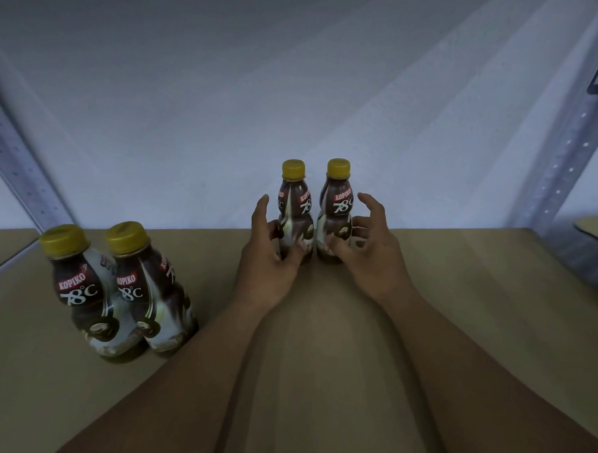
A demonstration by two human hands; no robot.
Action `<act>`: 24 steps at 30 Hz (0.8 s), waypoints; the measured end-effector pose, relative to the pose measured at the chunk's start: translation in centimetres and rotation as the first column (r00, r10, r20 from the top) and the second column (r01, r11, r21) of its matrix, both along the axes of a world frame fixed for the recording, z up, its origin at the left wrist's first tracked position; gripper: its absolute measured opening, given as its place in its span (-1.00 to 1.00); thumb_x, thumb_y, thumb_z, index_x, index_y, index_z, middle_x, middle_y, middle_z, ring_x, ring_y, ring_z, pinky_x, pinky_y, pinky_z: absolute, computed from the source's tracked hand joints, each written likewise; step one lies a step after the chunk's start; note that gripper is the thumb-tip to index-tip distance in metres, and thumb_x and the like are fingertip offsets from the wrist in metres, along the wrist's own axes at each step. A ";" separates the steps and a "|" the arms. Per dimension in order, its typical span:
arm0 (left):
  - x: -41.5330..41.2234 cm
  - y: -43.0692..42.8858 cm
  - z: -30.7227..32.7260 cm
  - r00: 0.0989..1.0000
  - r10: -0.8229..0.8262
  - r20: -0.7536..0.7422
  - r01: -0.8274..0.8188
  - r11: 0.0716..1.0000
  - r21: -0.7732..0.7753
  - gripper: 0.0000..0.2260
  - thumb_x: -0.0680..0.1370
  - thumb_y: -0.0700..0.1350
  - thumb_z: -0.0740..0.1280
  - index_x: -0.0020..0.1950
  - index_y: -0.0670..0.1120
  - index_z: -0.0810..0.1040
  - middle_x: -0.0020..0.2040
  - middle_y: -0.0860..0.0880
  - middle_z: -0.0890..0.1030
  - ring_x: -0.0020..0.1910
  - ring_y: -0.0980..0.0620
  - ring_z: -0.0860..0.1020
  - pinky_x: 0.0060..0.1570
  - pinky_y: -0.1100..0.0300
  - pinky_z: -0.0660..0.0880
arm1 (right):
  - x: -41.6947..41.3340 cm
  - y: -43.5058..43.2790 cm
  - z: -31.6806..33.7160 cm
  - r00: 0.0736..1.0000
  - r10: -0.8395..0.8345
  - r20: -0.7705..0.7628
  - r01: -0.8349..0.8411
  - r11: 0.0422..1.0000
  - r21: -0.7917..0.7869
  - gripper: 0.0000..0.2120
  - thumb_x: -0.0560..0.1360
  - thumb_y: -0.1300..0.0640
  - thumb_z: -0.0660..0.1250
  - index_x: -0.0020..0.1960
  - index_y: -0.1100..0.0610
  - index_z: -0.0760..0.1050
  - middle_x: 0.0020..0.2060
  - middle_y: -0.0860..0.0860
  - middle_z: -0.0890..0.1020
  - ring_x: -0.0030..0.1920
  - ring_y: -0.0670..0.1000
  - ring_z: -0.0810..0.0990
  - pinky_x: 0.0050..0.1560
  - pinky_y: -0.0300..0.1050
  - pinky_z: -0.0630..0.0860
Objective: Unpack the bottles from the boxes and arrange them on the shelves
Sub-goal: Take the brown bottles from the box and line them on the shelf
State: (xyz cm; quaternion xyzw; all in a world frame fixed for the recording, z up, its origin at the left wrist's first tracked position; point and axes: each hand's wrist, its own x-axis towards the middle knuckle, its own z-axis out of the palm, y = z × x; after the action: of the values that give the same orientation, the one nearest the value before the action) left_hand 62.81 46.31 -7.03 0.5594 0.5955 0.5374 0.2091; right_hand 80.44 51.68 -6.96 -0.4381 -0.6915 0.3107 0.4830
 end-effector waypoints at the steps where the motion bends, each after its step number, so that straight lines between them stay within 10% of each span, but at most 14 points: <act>1: 0.0 -0.1 0.1 1.000 -0.011 0.012 0.011 1.000 -0.007 -0.19 0.58 -0.15 0.43 0.64 0.17 -0.02 0.30 0.24 0.48 0.05 0.55 0.46 0.07 0.44 0.42 | 0.0 0.0 0.0 1.000 0.007 -0.012 -0.007 1.000 -0.011 -0.21 0.49 0.03 0.50 0.55 -0.18 0.10 0.06 -0.25 0.56 0.06 -0.29 0.57 0.05 -0.36 0.47; 9: 0.0 0.0 0.2 0.999 0.050 -0.019 -0.049 0.998 0.030 -0.09 0.49 0.01 0.54 0.63 0.20 -0.03 0.44 0.06 0.41 0.31 0.13 0.44 0.25 0.06 0.51 | -0.2 -0.2 0.2 1.000 -0.021 -0.005 0.021 0.999 0.044 -0.16 0.43 -0.08 0.55 0.55 -0.13 0.14 0.07 -0.22 0.50 0.05 -0.23 0.56 -0.03 -0.33 0.47; 15: 0.0 0.0 0.2 0.995 0.073 -0.061 -0.073 0.997 0.010 -0.13 0.53 -0.05 0.51 0.64 0.16 -0.01 0.02 0.32 0.44 -0.02 0.46 0.49 -0.08 0.40 0.41 | -0.5 0.2 0.0 0.998 -0.049 0.040 0.045 0.995 0.090 -0.22 0.45 -0.05 0.54 0.53 -0.11 0.19 -0.02 -0.20 0.52 -0.03 -0.16 0.58 -0.11 -0.32 0.46; 24: 0.2 0.0 0.2 0.998 0.050 -0.028 -0.050 0.999 0.000 -0.13 0.54 -0.02 0.49 0.64 0.18 -0.04 0.46 0.03 0.45 0.29 0.20 0.44 0.23 0.12 0.49 | -0.4 0.2 -0.3 1.000 -0.011 0.001 0.011 0.999 0.044 -0.13 0.45 -0.06 0.54 0.58 -0.16 0.09 0.19 -0.13 0.51 0.16 -0.12 0.56 0.08 -0.24 0.52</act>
State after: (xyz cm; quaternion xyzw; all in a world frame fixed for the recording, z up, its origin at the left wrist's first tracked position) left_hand 62.99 46.32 -6.84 0.5516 0.6123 0.5344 0.1877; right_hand 80.02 51.93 -7.29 -0.4314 -0.6961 0.2926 0.4937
